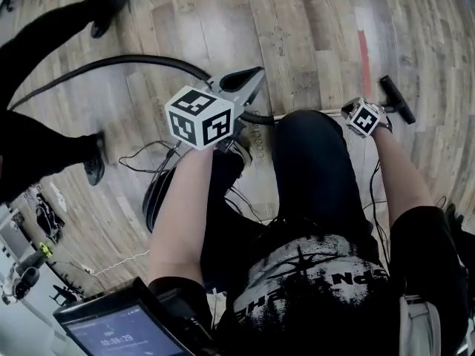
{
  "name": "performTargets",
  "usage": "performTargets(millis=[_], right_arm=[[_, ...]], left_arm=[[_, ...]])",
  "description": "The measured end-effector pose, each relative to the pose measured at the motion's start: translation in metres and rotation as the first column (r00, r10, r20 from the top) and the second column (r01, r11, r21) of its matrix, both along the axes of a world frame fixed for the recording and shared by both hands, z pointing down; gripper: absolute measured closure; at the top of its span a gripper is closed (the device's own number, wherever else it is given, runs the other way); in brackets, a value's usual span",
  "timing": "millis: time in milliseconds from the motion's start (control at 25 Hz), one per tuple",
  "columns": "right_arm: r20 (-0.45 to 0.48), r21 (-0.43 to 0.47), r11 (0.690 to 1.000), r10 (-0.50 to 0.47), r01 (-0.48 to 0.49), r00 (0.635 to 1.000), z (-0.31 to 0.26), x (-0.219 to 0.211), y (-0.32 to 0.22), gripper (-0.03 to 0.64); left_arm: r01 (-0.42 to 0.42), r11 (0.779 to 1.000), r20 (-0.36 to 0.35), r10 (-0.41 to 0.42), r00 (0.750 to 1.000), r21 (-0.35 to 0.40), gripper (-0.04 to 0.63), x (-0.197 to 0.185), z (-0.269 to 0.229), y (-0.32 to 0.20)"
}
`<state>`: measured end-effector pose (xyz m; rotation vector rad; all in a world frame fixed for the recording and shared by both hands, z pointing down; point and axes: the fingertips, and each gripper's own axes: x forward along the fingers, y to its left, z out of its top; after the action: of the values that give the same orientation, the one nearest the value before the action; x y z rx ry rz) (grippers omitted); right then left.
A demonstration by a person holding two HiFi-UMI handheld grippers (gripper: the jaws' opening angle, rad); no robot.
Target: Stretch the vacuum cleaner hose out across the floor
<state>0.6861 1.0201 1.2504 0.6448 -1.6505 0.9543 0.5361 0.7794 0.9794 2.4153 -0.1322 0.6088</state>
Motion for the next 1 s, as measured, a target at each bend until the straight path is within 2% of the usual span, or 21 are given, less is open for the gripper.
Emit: performTargets(millis=[120,320,480,640,760,880,1000], right_arm=[[0.060,0.040,0.995,0.093,-0.096,0.994,-0.081,-0.032,-0.032,0.611],[0.215,0.144,0.981,0.094,-0.127,0.972,-0.246,-0.088,-0.097,0.611],[0.374,0.219,0.956,0.101,-0.194,0.922,-0.387,-0.120,-0.146,0.611],[0.520,0.298,0.912,0.092,-0.282,0.849,-0.532,-0.157,-0.192,0.611],[0.557,0.376,0.879,0.038,-0.293,0.829,-0.617,-0.185,-0.232,0.611],[0.586,0.454,0.835,-0.018,-0.310,0.810,-0.679,-0.209,-0.271,0.611],[0.639,0.506,0.781,-0.056,-0.365,0.767,-0.736,-0.229,-0.296,0.611]], left_arm=[[0.020,0.997,-0.009,-0.019,1.000,0.069,0.595,-0.011,-0.052,-0.032],[0.100,0.987,0.009,-0.102,0.995,0.126,0.595,-0.052,-0.154,-0.052],[0.152,0.976,0.005,-0.154,0.988,0.158,0.595,-0.089,-0.255,-0.046],[0.161,0.970,-0.013,-0.162,0.987,0.181,0.595,-0.130,-0.365,-0.037],[0.207,0.960,-0.048,-0.201,0.978,0.190,0.595,-0.162,-0.435,-0.050],[0.245,0.947,-0.085,-0.232,0.969,0.209,0.595,-0.183,-0.480,-0.068],[0.221,0.944,-0.108,-0.199,0.974,0.247,0.595,-0.190,-0.513,-0.081]])
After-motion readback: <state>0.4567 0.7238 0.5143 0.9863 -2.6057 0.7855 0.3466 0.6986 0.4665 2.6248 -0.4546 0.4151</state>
